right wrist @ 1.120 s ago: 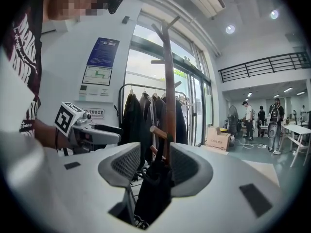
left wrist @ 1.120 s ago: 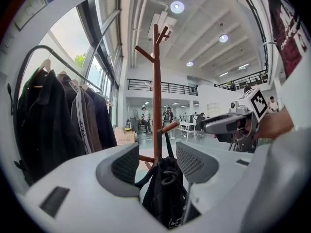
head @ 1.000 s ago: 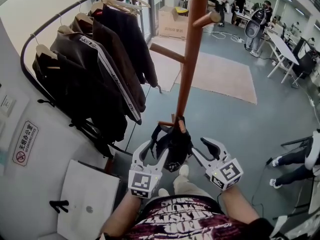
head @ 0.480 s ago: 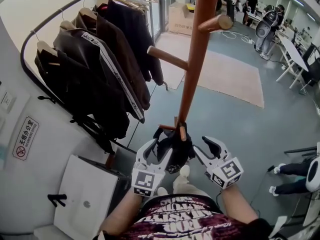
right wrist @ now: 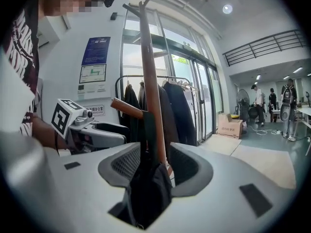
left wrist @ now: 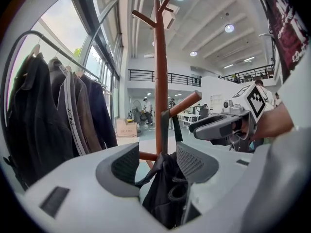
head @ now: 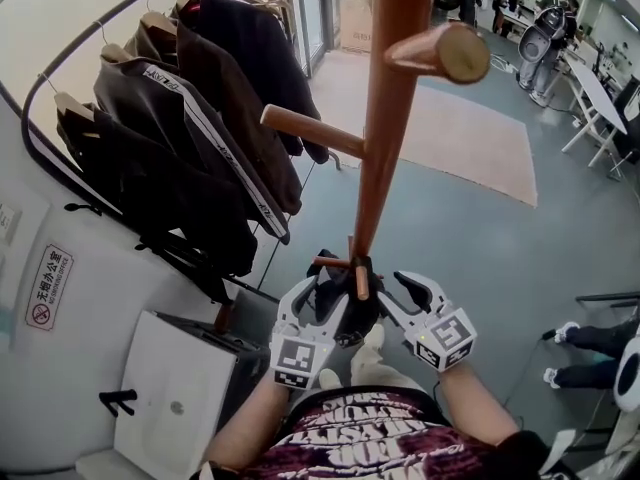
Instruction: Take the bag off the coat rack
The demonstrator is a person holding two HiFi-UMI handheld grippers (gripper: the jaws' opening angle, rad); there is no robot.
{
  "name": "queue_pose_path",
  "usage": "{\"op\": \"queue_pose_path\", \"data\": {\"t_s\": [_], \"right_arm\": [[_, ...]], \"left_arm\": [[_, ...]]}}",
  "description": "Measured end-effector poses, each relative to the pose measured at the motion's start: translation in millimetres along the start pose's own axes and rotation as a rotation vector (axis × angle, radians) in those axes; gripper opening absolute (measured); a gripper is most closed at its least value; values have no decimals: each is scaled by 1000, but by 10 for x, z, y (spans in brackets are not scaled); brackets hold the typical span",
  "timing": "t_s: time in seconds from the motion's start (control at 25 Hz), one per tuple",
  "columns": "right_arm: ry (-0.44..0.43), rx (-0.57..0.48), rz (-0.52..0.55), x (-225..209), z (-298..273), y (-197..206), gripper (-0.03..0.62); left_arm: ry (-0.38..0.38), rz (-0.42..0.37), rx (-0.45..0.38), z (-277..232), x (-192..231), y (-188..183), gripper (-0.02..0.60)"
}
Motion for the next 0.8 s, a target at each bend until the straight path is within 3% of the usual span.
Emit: {"op": "queue_pose_path", "data": {"t_s": [0.24, 0.64, 0.8], "right_arm": [[-55, 16, -56, -59, -192, 152, 198], [-134, 58, -56, -105, -484, 240, 196], [-147, 72, -55, -108, -540, 281, 188]], "left_arm": [[8, 9, 34, -221, 1, 102, 242], [14, 2, 82, -519, 10, 207, 242], [9, -8, 90, -558, 12, 233, 198]]}}
Point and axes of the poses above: the fingertips, and each gripper's own axes: z backward along the fingers, x to its left, y out of its underside, the point moved 10 cm from there along z, backward along the fingers, and after that the axes turned 10 degrees about z, right-handed, at the moved point
